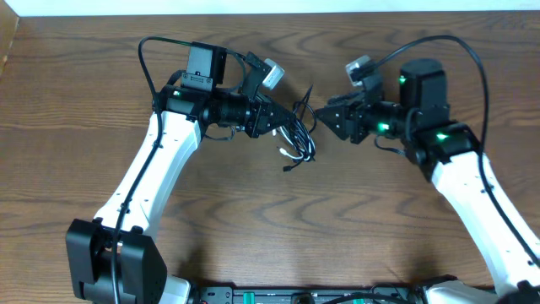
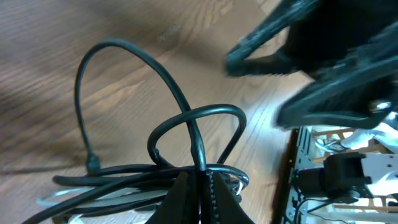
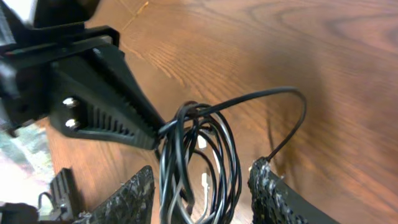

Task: Untangle cables
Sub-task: 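Move the right gripper toward the cable held by the left gripper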

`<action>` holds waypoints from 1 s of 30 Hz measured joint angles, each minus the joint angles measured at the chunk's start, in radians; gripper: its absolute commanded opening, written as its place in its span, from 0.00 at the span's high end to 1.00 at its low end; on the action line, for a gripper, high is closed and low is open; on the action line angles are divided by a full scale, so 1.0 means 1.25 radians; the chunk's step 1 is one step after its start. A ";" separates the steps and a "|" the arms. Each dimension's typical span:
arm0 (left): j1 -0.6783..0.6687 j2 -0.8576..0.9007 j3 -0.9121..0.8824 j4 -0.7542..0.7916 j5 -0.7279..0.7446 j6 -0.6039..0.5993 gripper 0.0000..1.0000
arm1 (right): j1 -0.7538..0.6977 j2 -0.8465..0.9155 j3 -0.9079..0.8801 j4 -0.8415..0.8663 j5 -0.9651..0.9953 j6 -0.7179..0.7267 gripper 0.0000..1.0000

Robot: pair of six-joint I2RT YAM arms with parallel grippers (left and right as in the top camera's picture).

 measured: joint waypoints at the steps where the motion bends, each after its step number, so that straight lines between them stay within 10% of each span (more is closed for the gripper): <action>1: 0.000 0.000 0.000 -0.002 0.003 0.000 0.93 | 0.004 0.009 0.000 0.004 -0.001 0.008 0.56; 6: 0.000 0.000 0.000 -0.010 0.009 0.000 0.93 | 0.023 0.050 0.000 0.013 -0.001 0.027 0.62; 12: 0.000 0.000 0.000 -0.010 0.010 0.000 0.92 | 0.046 0.071 0.000 0.021 -0.001 0.036 0.99; 30: -0.001 0.000 0.000 -0.052 0.021 0.000 0.93 | 0.051 0.079 0.000 -0.005 0.385 0.222 0.99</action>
